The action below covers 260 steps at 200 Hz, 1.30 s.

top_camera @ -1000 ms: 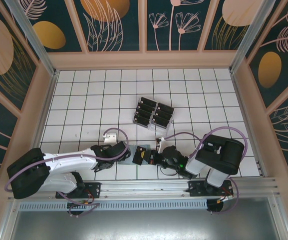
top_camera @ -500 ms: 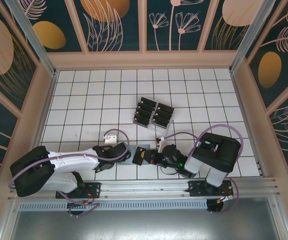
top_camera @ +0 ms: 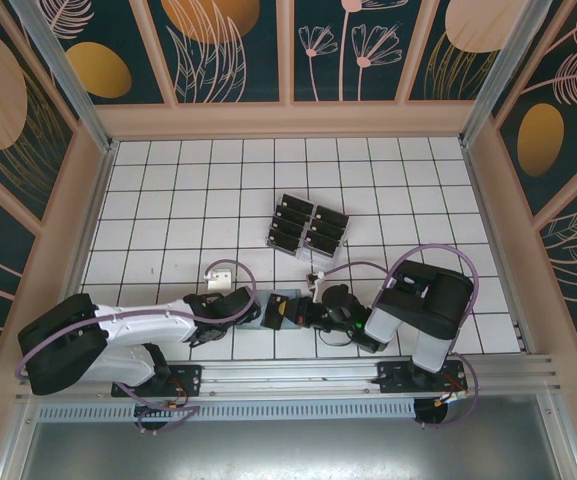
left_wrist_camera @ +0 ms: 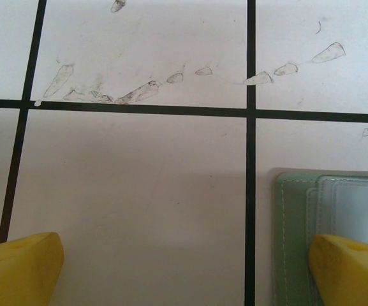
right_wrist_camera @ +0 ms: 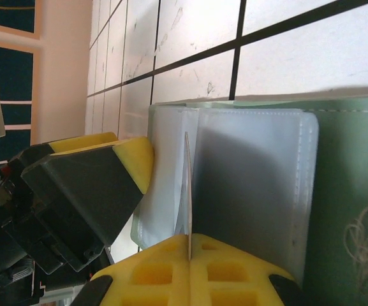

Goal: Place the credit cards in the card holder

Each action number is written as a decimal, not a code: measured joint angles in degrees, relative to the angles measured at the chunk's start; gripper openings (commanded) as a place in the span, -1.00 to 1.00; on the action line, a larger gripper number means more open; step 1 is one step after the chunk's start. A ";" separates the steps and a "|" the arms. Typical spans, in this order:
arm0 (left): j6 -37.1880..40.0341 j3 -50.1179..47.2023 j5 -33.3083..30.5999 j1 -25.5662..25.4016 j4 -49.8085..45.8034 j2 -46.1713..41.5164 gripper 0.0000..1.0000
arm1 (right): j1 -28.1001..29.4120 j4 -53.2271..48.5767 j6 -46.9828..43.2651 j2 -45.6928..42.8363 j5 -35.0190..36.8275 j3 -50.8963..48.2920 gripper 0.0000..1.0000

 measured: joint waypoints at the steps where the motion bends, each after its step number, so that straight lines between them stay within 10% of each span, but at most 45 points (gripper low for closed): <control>1: 0.00 0.00 0.00 0.00 -0.02 -0.02 0.98 | -0.02 0.00 0.00 0.02 -0.04 0.04 -1.00; 260: -1.90 -0.52 -0.09 -0.11 -0.42 -0.61 0.98 | -2.67 -11.65 1.49 0.00 -7.50 6.95 -1.00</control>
